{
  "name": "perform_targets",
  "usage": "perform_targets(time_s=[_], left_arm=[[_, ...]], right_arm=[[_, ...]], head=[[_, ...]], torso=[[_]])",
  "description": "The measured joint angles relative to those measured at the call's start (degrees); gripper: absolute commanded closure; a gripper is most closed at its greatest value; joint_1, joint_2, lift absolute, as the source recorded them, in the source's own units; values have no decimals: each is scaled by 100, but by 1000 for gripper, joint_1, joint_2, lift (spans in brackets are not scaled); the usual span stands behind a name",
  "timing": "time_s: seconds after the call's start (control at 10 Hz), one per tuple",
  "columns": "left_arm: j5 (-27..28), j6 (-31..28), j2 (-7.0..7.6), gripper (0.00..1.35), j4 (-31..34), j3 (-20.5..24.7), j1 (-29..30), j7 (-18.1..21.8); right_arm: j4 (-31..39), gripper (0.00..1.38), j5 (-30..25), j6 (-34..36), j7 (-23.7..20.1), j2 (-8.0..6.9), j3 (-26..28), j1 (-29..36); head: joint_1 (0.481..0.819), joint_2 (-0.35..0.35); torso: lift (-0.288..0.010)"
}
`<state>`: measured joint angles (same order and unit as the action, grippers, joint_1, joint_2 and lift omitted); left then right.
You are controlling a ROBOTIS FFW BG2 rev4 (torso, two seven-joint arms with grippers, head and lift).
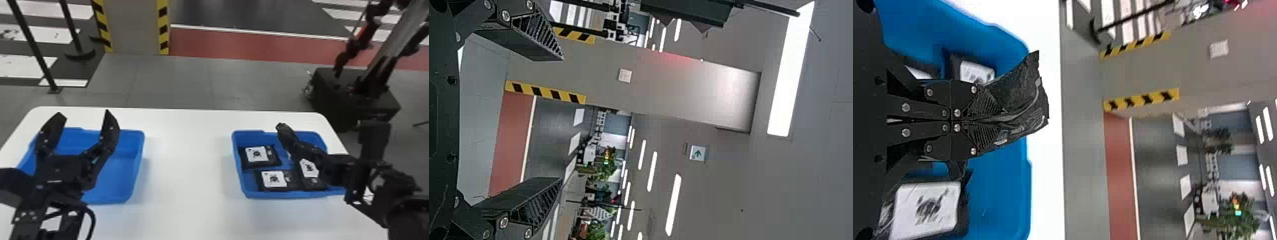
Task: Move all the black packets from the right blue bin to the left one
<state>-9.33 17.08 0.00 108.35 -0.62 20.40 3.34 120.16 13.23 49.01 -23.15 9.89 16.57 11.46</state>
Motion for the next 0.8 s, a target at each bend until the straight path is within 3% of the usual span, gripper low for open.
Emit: perform_targets(time_s=[0.2,0.4,0.6,0.8], left_arm=[[-259,-25,0,171,113,-71,-15,0],[-483,-225,16,171,317,-182,-5,0],[-585,-585,67,171,611,-241,8,121],[-644,-1642,107,176,1121,-246,-28,405]], right_arm=[[-515,1161,533,125,-1022,69,-7,-546],[-1291,1161,583,373,-1978,101,-196,-1319],[-1659,1161,713,299,-2317,111,-599,-1798],[-2124,1161,942,-104,-2706,118,-1211,-2285]], head=[[695,-41],[695,-12],[694,21],[671,50]], torso=[[-110],[-110],[-110],[-110]])
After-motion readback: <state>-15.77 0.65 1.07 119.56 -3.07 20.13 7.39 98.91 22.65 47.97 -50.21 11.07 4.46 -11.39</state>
